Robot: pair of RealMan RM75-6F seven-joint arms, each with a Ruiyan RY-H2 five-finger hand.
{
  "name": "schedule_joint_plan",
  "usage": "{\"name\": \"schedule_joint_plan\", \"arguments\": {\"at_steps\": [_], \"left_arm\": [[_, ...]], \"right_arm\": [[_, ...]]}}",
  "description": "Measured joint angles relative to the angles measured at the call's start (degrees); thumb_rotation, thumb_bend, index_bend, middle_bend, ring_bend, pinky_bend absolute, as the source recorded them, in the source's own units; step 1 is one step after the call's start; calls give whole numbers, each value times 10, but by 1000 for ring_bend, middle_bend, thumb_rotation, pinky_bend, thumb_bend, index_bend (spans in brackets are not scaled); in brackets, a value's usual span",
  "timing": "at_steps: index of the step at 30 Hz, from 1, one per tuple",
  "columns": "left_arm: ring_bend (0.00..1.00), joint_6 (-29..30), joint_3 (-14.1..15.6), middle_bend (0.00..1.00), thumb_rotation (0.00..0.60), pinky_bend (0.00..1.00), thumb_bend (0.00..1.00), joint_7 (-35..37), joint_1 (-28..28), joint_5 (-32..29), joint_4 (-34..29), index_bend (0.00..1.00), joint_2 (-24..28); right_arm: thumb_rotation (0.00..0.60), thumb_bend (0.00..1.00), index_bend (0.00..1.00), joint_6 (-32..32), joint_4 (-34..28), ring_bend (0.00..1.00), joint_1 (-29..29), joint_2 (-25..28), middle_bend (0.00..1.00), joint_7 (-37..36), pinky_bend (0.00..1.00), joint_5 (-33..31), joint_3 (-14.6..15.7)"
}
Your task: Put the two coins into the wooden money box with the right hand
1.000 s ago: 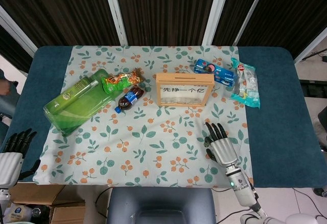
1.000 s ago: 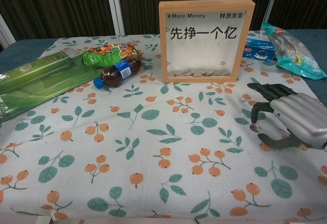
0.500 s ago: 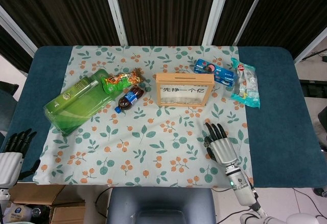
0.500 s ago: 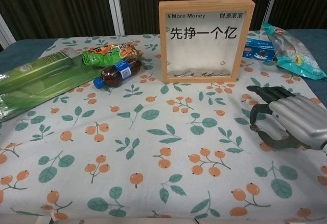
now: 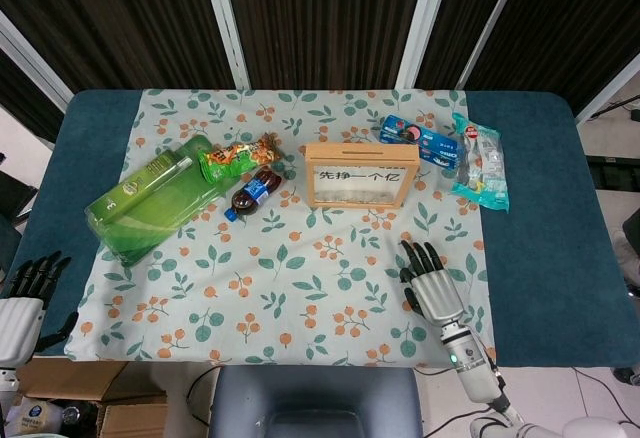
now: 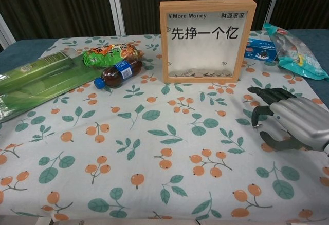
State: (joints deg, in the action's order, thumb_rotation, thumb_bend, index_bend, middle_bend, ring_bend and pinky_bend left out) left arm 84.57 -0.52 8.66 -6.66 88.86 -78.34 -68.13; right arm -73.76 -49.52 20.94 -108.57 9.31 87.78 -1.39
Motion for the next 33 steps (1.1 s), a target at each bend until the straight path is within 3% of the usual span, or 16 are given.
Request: {"name": "schedule_joint_plan", "arguments": {"at_steps": [8,19,33], "left_arm": [[0,-2,1,0,599,0,343,-3,-1,1,-1,0,-1],[0,-2,1,0,600,0,343,-5,-1,1,-2,0,-2],[0,-2,2,0,600,0,343,1,0,1,-2,0,-1]], "right_arm": [[600,274,644,-10,13,0,-2,-5,69,-3,0,5,0],[600,273,584,-14,22,0,-3,-9,73,-11,0,9,0],[600,389,644,-27,32,0,-2,-13,103,-33,0,16,-2]]}}
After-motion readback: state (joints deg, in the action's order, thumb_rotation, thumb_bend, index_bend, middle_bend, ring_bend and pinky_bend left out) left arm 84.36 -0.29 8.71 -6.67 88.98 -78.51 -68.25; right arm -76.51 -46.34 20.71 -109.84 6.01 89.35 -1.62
